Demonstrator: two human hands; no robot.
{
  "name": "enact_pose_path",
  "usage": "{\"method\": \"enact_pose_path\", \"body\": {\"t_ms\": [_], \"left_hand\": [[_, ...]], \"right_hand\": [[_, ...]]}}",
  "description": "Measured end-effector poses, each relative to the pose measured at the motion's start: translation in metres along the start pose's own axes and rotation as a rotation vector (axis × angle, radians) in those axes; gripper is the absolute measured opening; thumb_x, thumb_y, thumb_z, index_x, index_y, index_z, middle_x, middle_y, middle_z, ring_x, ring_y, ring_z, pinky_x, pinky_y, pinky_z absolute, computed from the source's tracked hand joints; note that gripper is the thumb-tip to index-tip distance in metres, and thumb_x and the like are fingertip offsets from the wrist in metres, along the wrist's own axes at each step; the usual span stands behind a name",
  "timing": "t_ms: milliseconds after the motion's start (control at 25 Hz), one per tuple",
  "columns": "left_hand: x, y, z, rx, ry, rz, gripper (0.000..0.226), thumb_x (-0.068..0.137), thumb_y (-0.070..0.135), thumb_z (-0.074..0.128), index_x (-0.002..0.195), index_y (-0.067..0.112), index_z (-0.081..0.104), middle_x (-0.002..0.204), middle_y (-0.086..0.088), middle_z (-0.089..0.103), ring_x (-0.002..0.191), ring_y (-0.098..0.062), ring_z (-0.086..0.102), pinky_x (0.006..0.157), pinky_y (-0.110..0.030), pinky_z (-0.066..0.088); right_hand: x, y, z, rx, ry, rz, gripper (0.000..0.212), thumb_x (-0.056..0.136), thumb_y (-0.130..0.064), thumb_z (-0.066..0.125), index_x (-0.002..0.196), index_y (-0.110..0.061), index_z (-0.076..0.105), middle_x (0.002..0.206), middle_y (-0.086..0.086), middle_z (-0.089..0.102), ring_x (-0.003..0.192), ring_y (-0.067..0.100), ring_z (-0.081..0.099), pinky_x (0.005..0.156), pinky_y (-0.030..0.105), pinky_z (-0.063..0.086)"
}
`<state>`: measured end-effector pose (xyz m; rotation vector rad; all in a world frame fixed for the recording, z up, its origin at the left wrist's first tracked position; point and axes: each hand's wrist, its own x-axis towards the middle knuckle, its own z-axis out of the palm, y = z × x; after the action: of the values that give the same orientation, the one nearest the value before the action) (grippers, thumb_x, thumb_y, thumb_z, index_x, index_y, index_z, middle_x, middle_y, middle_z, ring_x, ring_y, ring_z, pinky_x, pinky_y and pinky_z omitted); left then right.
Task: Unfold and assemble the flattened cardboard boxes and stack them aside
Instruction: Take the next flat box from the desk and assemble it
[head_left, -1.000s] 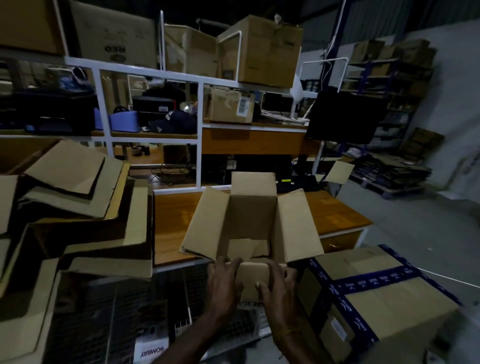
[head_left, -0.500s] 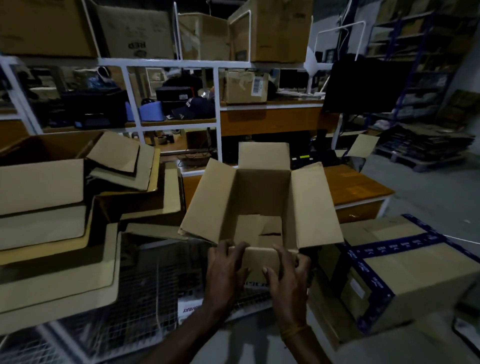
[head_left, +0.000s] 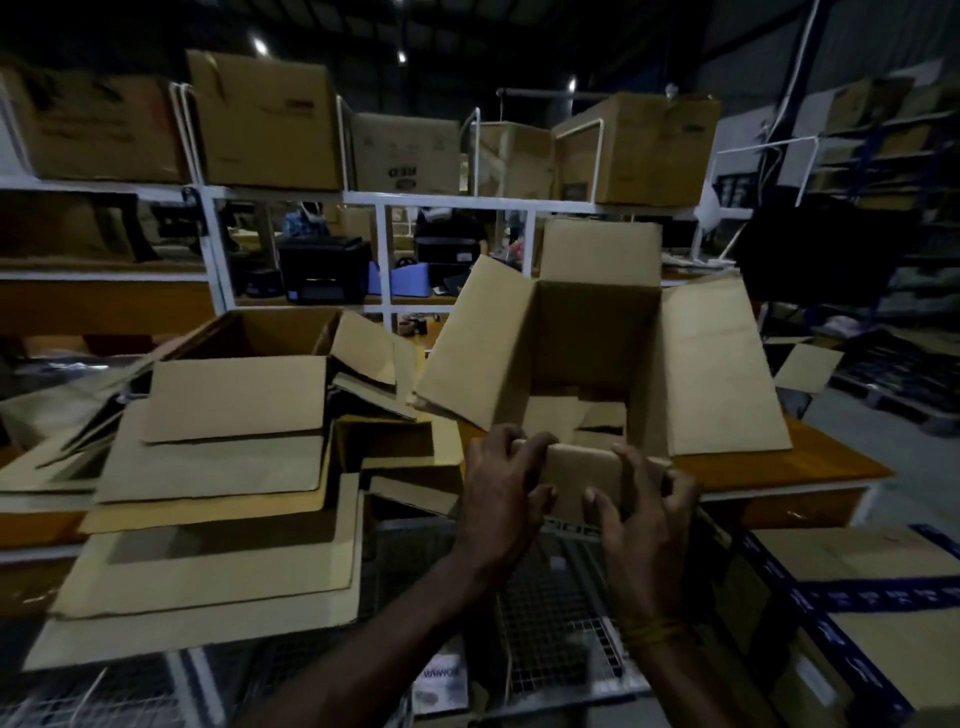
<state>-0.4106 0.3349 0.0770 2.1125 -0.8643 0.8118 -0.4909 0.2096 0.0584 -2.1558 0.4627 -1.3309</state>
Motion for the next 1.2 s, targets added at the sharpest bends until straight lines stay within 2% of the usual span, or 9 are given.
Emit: {"method": "enact_pose_path", "body": {"t_ms": [80,280,600,760,880,1040,1080,1200], "left_hand": [[0.014,-0.017,-0.029,-0.009,0.06,0.032,0.06,0.072,0.018,0.08,0.123,0.031,0.054,0.121,-0.006,0.049,0.105,-0.023,0.044,0.077,-0.029,0.044],[0.042,-0.072,-0.111,-0.022,0.15,0.087,0.058,0.074,0.017,0.08,0.125,0.028,0.056,0.123,-0.008,0.048,0.107,-0.027,0.044,0.08,-0.028,0.039],[0.088,-0.164,-0.228,0.011,0.261,0.14,0.057,0.076,0.014,0.078,0.129,0.024,0.058,0.125,-0.011,0.047,0.109,-0.027,0.042,0.085,-0.032,0.041],[0.109,-0.204,-0.27,0.079,0.318,0.099,0.06,0.074,0.009,0.08,0.128,0.022,0.058,0.125,-0.012,0.047,0.111,-0.027,0.042,0.086,-0.028,0.037],[0.115,-0.237,-0.287,0.151,0.337,0.077,0.06,0.074,0.01,0.08,0.129,0.022,0.057,0.126,-0.012,0.047,0.112,-0.03,0.043,0.085,-0.028,0.039],[0.115,-0.268,-0.294,0.189,0.35,0.027,0.059,0.075,0.009,0.078,0.129,0.021,0.057,0.126,-0.013,0.047,0.114,-0.03,0.041,0.084,-0.027,0.037],[0.115,-0.273,-0.294,0.199,0.35,0.014,0.059,0.075,0.009,0.078,0.129,0.021,0.057,0.126,-0.013,0.047,0.114,-0.03,0.041,0.085,-0.027,0.037],[0.117,-0.287,-0.291,0.243,0.343,-0.004,0.06,0.075,0.01,0.079,0.129,0.022,0.057,0.126,-0.012,0.047,0.113,-0.03,0.042,0.086,-0.027,0.036]], "right_hand": [[0.008,-0.029,0.013,0.017,0.039,-0.067,0.061,0.077,-0.009,0.081,0.132,-0.021,0.057,0.123,0.011,0.036,0.106,0.023,0.046,0.089,0.034,0.049],[0.015,-0.123,0.056,0.029,0.145,-0.171,0.061,0.075,-0.009,0.083,0.129,-0.02,0.058,0.121,0.012,0.036,0.105,0.028,0.049,0.088,0.031,0.047],[0.029,-0.256,0.132,0.189,0.182,-0.264,0.056,0.08,-0.011,0.078,0.129,-0.025,0.055,0.126,0.008,0.033,0.112,0.015,0.041,0.091,0.036,0.054],[0.037,-0.314,0.171,0.225,0.172,-0.267,0.055,0.079,-0.009,0.078,0.129,-0.021,0.059,0.127,0.015,0.038,0.112,0.019,0.046,0.092,0.025,0.046],[0.039,-0.337,0.204,0.278,0.114,-0.284,0.054,0.08,-0.009,0.077,0.129,-0.021,0.058,0.128,0.015,0.037,0.114,0.022,0.048,0.093,0.026,0.048],[0.042,-0.343,0.242,0.332,0.041,-0.313,0.054,0.083,-0.012,0.075,0.131,-0.025,0.055,0.128,0.01,0.034,0.115,0.014,0.044,0.09,0.008,0.037],[0.043,-0.343,0.249,0.339,0.027,-0.316,0.054,0.083,-0.012,0.075,0.131,-0.025,0.055,0.128,0.01,0.034,0.116,0.014,0.043,0.09,0.007,0.037],[0.045,-0.342,0.268,0.346,0.025,-0.323,0.054,0.082,-0.012,0.076,0.131,-0.025,0.056,0.128,0.012,0.036,0.114,0.014,0.043,0.094,0.019,0.042]]}}
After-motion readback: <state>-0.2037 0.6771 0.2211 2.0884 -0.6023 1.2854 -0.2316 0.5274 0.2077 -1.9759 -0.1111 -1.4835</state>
